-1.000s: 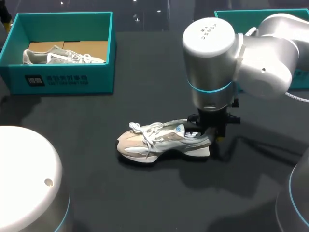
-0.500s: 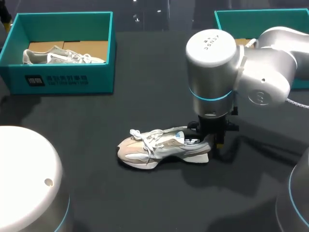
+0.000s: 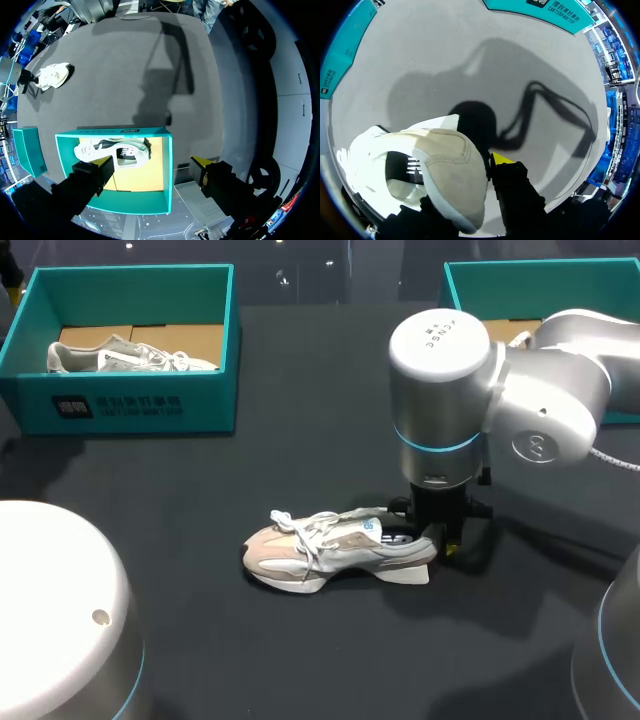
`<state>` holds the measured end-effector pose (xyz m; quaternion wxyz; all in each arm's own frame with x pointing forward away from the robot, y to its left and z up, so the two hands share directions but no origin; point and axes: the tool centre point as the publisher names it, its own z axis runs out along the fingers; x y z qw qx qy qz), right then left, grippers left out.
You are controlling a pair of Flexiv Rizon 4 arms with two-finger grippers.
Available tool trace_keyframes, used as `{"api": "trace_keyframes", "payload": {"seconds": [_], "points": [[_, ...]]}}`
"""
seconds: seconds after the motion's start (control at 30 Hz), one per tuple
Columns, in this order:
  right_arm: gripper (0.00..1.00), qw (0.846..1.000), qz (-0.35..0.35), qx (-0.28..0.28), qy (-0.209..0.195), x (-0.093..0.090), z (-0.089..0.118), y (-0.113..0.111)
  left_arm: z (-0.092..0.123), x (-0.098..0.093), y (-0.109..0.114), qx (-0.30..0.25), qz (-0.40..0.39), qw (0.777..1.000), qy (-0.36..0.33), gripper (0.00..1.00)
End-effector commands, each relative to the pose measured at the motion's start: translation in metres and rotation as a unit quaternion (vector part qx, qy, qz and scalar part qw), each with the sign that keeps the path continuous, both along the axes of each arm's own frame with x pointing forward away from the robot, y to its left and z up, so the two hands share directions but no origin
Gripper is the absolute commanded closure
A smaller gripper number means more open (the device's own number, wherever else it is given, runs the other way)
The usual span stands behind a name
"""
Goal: Take the shoe out of the shoebox, open the shoe tongue, remove and reinsert the insole, then place the shoe into the shoebox
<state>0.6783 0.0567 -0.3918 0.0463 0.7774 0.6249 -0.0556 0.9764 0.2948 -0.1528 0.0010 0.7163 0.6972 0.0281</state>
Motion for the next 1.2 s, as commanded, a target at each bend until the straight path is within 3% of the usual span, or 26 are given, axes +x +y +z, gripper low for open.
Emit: {"api": "trace_keyframes", "payload": {"seconds": [0.03, 0.4, 0.43, 0.57, 0.6, 0.63, 0.7, 0.93, 1.03, 1.13, 1.2], "points": [[1.00, 1.000, -0.003, -0.002, 0.006, 0.001, -0.003, 0.000, 0.000, -0.001, 0.000, 0.001, 0.000, 1.000, -0.001, 0.00], [1.00, 1.000, -0.004, 0.000, 0.004, 0.001, -0.001, -0.002, 0.000, -0.001, 0.000, 0.001, 0.000, 1.000, -0.001, 0.00], [0.87, 1.000, -0.003, 0.000, 0.004, 0.001, -0.001, -0.002, 0.000, -0.001, 0.000, 0.001, 0.000, 1.000, -0.001, 0.00], [0.53, 1.000, -0.006, 0.004, 0.002, 0.001, 0.001, -0.001, 0.000, -0.001, 0.000, 0.001, 0.000, 1.000, -0.001, 0.00], [0.27, 1.000, -0.007, 0.006, 0.002, 0.000, 0.004, -0.001, 0.000, -0.001, 0.000, 0.001, 0.000, 1.000, -0.001, 0.00], [0.10, 1.000, -0.009, 0.010, 0.003, 0.000, 0.008, -0.001, 0.000, -0.001, 0.000, 0.001, 0.000, 1.000, -0.001, 0.00], [0.00, 1.000, -0.009, 0.016, -0.004, -0.001, 0.017, -0.001, 0.000, -0.001, 0.000, 0.001, 0.000, 1.000, -0.001, 0.00], [0.00, 0.998, 0.006, 0.054, -0.015, -0.004, 0.056, -0.010, 0.000, -0.001, 0.000, 0.001, 0.000, 1.000, -0.001, 0.00], [0.00, 0.995, 0.036, 0.089, -0.040, -0.004, 0.077, -0.013, 0.000, -0.001, 0.000, 0.001, 0.000, 1.000, -0.001, 0.00], [0.00, 0.982, 0.096, 0.144, -0.081, -0.005, 0.097, -0.019, 0.000, -0.001, 0.000, 0.001, 0.000, 1.000, -0.001, 0.00], [0.00, 0.957, 0.187, 0.192, -0.113, -0.002, 0.107, -0.023, 0.000, -0.001, 0.000, 0.001, 0.000, 1.000, -0.001, 0.00]]}}
